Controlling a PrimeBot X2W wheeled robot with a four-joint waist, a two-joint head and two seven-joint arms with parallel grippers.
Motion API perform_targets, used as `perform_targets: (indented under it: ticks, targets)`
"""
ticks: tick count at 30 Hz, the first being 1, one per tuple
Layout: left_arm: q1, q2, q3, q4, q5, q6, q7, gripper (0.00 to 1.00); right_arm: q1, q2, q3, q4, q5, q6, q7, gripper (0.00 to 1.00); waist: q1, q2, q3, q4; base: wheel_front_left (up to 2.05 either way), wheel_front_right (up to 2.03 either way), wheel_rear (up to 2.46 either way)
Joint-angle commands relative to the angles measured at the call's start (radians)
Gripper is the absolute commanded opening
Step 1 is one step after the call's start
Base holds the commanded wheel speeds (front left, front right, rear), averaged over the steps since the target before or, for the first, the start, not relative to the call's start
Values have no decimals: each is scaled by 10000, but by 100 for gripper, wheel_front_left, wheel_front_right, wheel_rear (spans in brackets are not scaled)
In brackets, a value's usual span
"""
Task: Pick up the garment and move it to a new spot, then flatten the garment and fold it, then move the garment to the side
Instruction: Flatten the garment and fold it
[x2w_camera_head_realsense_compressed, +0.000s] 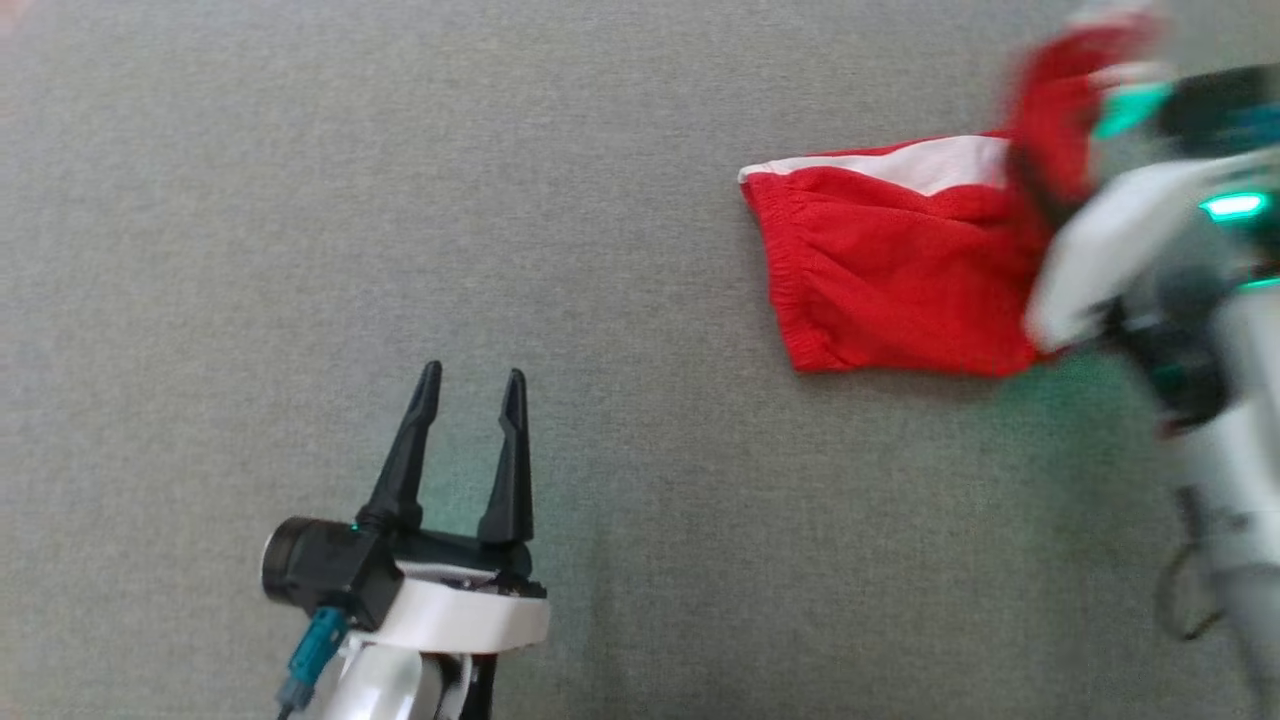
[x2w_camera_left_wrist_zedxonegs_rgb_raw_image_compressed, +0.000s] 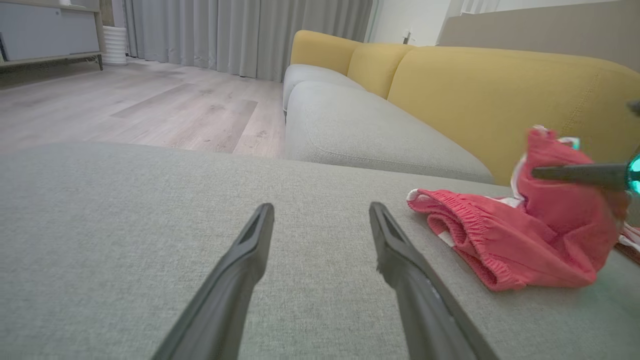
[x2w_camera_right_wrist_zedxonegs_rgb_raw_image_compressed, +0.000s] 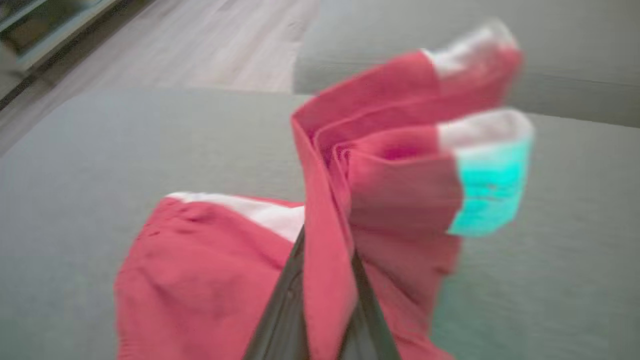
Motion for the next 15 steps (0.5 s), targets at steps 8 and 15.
perform_targets:
  ticks: [8,15]
  targets:
    - [-36,-17,-69,-214,-403,276,-51,100,220,1047,2026,-218,-287,-7,580,7,0,-1,-239,627,0,0,0]
    - [157,-17,-12,-204,-429,352,-51,100,520,1409,2032,-218,-270,-7,373,0,0,-1,-391,688,0,0,0]
